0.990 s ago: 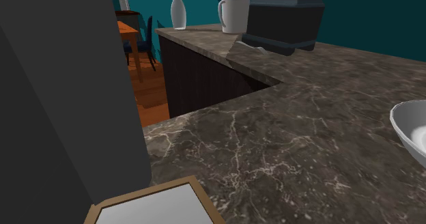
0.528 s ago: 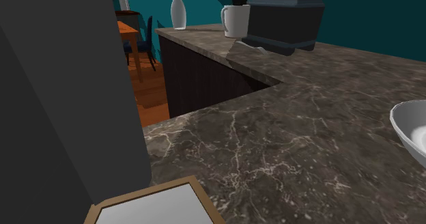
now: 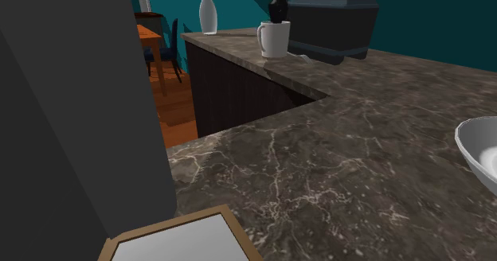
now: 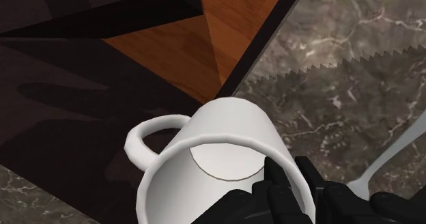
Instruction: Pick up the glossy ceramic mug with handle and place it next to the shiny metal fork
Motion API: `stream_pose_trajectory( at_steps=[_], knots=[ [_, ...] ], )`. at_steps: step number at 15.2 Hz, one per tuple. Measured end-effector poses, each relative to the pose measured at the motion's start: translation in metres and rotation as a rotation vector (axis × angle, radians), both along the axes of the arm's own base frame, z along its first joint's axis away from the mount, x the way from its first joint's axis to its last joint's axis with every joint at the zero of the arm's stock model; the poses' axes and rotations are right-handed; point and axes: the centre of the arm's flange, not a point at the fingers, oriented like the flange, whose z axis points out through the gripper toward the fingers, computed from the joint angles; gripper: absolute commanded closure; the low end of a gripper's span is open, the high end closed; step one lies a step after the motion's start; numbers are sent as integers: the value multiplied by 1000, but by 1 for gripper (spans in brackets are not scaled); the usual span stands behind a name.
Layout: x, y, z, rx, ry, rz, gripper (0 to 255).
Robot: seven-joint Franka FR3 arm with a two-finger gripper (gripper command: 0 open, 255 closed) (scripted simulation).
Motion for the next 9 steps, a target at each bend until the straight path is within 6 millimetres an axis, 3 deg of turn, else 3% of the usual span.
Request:
stream_pose_trajectory(
  at_steps=[5, 9],
  knots=[
    [1, 0, -26, 0, 0, 0, 255],
    [0, 0, -28, 0, 0, 0, 255]
  ],
)
